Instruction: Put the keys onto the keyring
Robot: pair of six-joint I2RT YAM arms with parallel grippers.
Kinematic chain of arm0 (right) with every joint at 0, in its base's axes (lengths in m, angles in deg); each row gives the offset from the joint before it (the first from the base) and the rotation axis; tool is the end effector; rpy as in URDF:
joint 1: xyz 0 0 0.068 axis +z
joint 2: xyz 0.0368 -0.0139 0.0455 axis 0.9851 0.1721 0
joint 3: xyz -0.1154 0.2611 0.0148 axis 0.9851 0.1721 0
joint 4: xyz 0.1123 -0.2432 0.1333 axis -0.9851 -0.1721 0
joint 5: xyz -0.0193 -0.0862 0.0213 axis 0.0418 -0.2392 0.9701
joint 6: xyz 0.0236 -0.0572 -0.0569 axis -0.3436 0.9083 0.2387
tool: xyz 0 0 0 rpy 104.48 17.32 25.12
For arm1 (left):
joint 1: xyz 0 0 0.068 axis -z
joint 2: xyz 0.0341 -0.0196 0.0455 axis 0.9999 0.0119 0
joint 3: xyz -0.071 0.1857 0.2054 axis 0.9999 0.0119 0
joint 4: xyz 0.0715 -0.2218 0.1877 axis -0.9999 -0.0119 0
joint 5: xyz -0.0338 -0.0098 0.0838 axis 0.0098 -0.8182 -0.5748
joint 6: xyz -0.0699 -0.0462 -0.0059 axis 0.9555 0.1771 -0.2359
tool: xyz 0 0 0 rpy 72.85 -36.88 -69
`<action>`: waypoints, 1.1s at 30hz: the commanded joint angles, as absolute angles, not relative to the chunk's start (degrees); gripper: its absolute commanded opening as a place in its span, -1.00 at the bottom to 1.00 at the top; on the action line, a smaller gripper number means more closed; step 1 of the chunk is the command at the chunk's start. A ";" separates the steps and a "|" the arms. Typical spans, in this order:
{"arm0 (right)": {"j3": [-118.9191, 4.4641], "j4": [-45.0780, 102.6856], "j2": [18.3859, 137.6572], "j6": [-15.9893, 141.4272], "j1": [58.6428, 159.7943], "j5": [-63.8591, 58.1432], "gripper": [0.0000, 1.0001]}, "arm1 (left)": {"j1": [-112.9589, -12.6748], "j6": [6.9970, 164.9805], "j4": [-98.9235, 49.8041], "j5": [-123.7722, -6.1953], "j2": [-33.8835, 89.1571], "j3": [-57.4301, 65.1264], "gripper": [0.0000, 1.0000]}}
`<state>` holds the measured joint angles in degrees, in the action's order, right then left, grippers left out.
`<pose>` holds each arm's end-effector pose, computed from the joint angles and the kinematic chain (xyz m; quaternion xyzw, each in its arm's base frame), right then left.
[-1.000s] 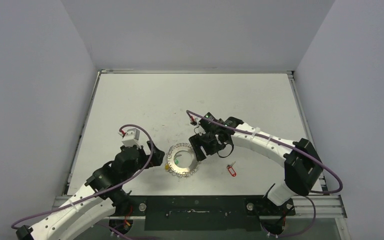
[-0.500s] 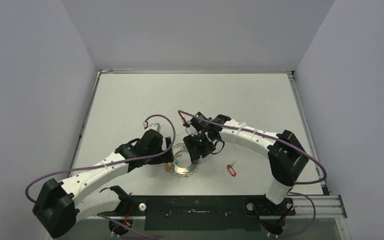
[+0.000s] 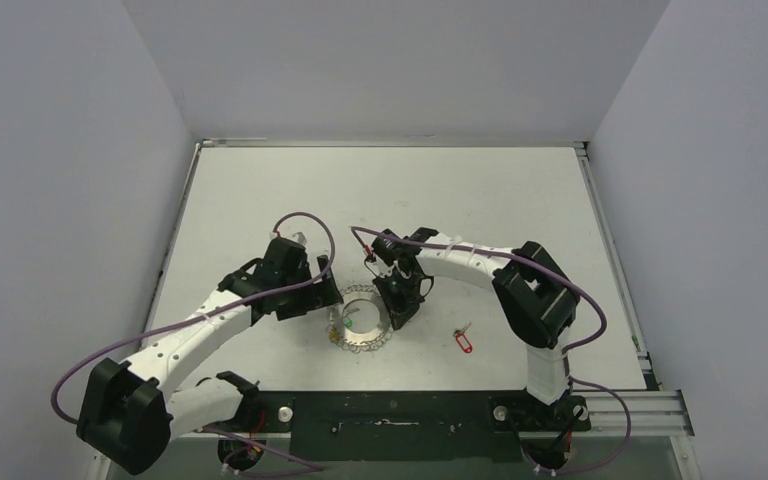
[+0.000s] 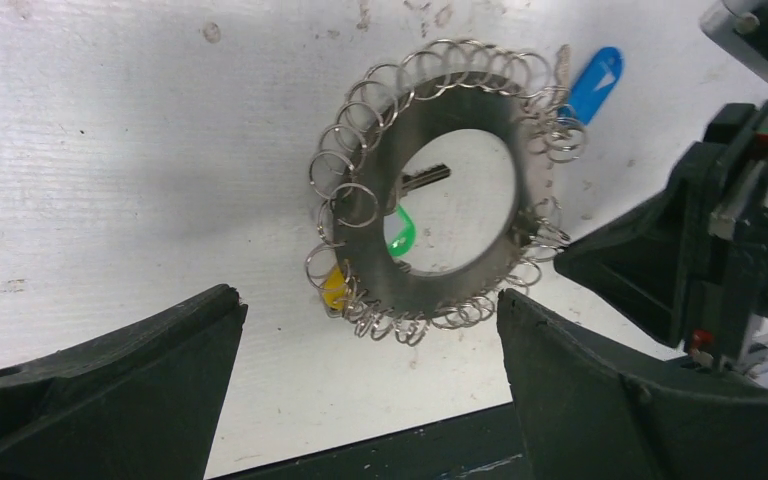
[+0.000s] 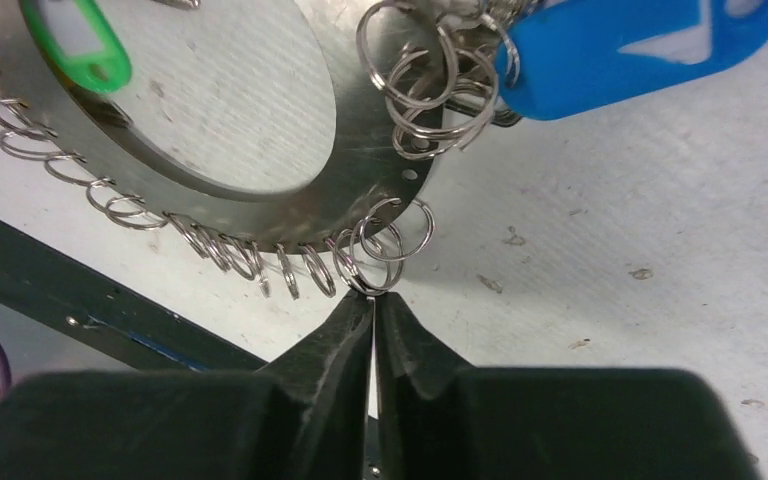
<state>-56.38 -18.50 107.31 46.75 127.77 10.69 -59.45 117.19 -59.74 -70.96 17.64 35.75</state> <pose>0.2492 0.3132 0.1149 0.2217 -0.9561 -0.1822 0.0602 0.2289 -0.1348 0.1736 -0.1027 0.9561 -0.1777 0.2092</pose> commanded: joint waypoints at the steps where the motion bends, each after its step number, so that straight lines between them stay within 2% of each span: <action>1: -60.83 -18.89 107.76 47.45 125.84 9.76 -0.90 | -61.75 117.45 -59.71 -68.07 12.02 35.81 0.94; 5: -63.00 -20.78 107.01 49.42 124.13 7.36 -0.92 | -63.42 119.04 -59.69 -65.42 10.14 37.34 0.94; 13: -63.46 -20.81 102.12 50.52 123.93 9.57 -0.37 | -65.07 120.87 -59.54 -61.03 13.00 38.25 0.94; 16: -63.25 -19.04 101.93 48.90 124.41 11.17 -0.24 | -65.80 121.08 -59.13 -58.88 15.02 38.23 0.89; 22: -62.08 -18.28 105.69 46.66 124.74 11.74 -0.23 | -68.33 122.03 -54.73 -51.95 20.23 39.36 0.50; 24: -61.41 -18.12 106.43 46.53 124.74 12.01 -0.25 | -68.40 122.00 -54.20 -51.13 22.08 39.10 0.44; 29: -59.71 -16.82 108.26 45.87 124.74 14.81 -0.36 | -68.35 121.49 -53.60 -50.26 26.21 38.09 0.26; 33: -58.65 -16.37 109.39 45.71 124.67 15.79 -0.49 | -68.18 120.96 -52.45 -48.64 28.23 37.51 0.04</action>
